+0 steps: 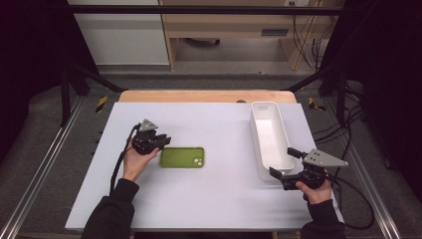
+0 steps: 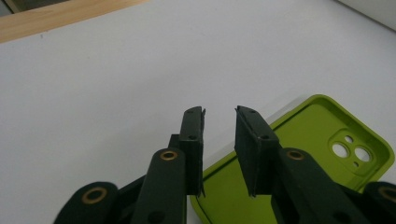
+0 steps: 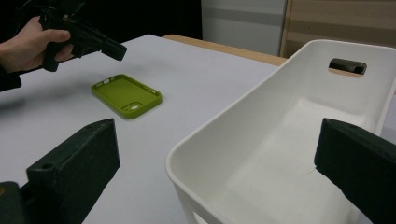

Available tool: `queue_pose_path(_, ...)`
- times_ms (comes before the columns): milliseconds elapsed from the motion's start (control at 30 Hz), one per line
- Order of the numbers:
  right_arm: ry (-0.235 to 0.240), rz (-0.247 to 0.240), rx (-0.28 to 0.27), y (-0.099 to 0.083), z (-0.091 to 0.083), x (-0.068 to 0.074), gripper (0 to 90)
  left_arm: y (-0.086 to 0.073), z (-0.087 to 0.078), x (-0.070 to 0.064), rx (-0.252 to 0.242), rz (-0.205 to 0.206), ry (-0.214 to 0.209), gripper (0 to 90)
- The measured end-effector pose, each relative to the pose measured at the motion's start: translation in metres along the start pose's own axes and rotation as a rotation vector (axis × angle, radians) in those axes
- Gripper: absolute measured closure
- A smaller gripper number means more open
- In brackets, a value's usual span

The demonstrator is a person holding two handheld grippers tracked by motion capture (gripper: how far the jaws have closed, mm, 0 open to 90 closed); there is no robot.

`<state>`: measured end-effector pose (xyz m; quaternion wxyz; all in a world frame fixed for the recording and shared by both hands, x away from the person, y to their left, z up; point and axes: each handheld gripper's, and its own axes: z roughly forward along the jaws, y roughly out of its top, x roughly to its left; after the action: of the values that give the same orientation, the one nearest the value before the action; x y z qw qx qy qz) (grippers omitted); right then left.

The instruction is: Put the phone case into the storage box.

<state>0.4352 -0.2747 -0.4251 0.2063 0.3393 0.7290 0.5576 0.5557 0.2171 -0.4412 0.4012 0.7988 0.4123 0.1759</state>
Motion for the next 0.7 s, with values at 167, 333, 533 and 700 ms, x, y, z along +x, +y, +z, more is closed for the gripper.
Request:
queue_pose_path(167,0.000,-0.001,-0.001,0.000,0.000,0.000,0.5,-0.002,0.007,0.002,0.023,-0.008,-0.002,80.5)
queue_pose_path(333,0.000,0.000,0.002,0.000,0.000,0.000,0.5,-0.004,0.013,0.003,0.032,-0.010,-0.002,87.3)
queue_pose_path(533,0.000,-0.001,0.001,0.000,0.000,0.000,0.5,-0.007,0.020,0.006,0.045,-0.016,0.006,89.7)
queue_pose_path(700,0.001,-0.004,0.002,0.000,0.000,0.000,0.5,-0.010,0.025,0.009,0.065,-0.010,0.009,89.8)
